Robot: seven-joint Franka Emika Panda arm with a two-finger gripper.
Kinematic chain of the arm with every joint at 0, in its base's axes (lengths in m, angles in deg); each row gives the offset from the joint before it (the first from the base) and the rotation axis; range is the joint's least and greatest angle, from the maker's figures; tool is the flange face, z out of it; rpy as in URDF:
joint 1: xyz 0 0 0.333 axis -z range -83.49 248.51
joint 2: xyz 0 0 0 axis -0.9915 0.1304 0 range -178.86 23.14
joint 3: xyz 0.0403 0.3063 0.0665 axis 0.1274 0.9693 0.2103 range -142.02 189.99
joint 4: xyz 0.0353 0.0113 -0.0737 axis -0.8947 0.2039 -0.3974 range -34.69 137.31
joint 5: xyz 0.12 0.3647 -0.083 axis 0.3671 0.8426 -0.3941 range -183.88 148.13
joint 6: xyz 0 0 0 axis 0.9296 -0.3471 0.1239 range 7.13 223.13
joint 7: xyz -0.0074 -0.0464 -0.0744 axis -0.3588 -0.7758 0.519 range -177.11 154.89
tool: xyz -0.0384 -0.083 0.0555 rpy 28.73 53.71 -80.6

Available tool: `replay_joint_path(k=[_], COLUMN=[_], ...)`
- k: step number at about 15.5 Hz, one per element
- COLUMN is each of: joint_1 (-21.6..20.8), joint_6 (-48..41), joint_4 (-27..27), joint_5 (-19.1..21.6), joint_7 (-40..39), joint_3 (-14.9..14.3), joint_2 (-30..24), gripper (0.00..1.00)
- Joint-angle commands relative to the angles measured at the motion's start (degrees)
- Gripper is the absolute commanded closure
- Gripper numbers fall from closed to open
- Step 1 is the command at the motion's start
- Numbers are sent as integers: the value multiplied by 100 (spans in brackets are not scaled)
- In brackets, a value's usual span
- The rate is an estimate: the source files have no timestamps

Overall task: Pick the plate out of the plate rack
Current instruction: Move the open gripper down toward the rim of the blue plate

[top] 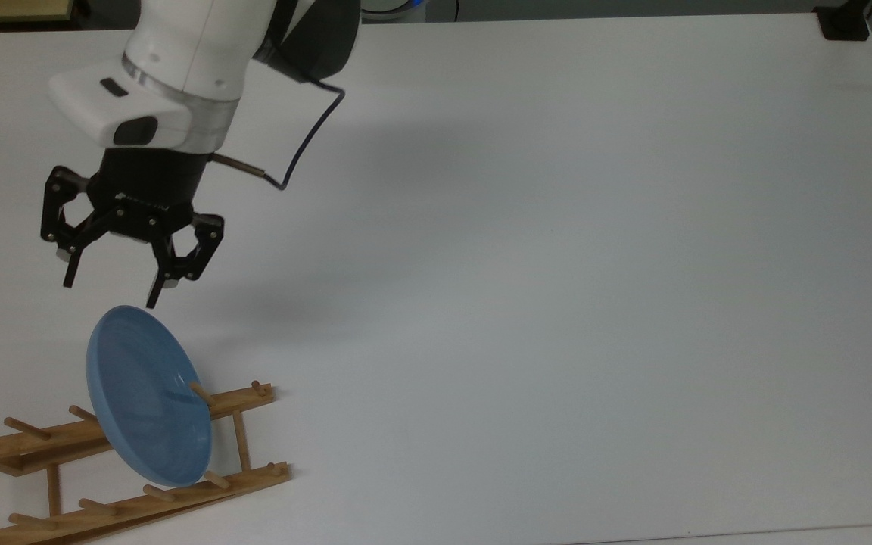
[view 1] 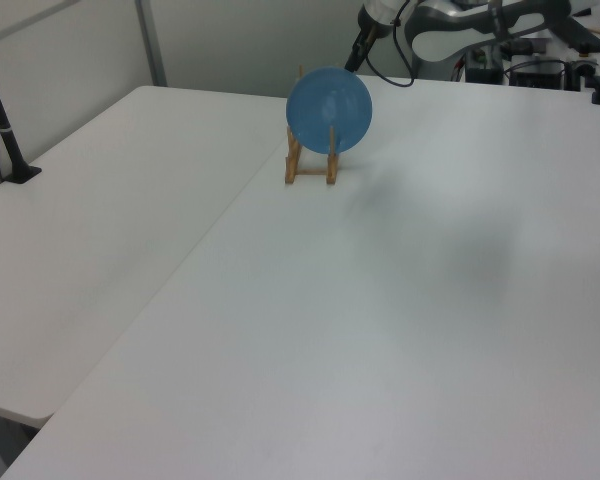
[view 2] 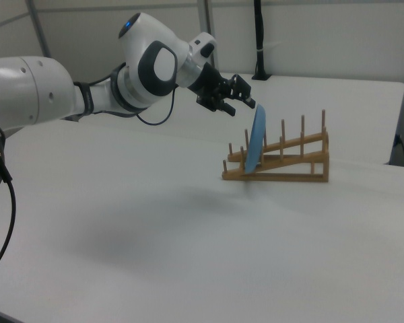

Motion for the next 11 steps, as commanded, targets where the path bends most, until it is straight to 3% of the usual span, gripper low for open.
replay_joint_path(k=[1, 7, 11], joint_1=[-14, 39, 22], joint_6=[187, 617, 810], joint_4=[-143, -143, -143], joint_5=[-105, -87, -87], joint_7=[167, 202, 623], joint_3=[-189, -242, -242], joint_2=[196, 442, 503], gripper=[33, 36, 36])
